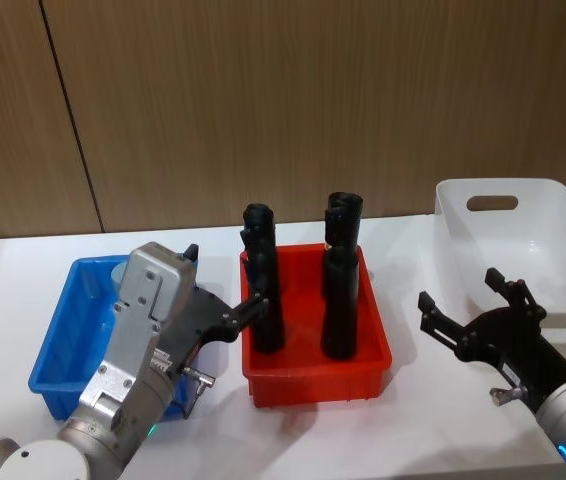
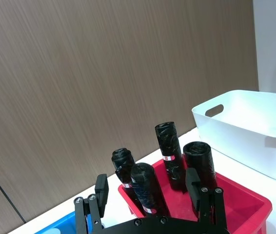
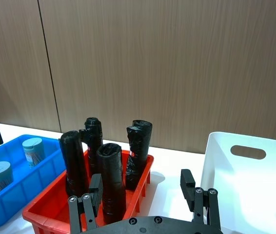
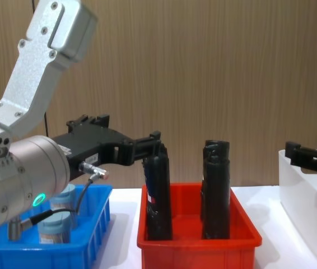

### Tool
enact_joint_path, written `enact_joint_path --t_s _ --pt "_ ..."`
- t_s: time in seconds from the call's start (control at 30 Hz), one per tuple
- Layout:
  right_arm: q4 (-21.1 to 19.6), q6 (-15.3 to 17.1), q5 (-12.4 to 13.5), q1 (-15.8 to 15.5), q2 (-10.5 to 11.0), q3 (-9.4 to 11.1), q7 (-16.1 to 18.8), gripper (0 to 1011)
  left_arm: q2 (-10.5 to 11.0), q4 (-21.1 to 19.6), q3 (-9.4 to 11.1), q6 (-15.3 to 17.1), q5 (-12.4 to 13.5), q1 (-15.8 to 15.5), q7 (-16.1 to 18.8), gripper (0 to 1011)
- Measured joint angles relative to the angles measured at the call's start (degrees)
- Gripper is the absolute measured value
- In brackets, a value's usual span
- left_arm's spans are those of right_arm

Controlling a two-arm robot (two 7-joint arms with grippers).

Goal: Pick the cotton swabs from the blue box and place them into the white box.

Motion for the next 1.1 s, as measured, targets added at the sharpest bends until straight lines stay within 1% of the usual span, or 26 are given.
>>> enact_joint_path --t_s 1.1 --pt "0.00 0.00 0.00 0.00 0.00 0.00 0.00 1002 0.00 0.00 0.00 0.00 0.00 0.00 0.00 1003"
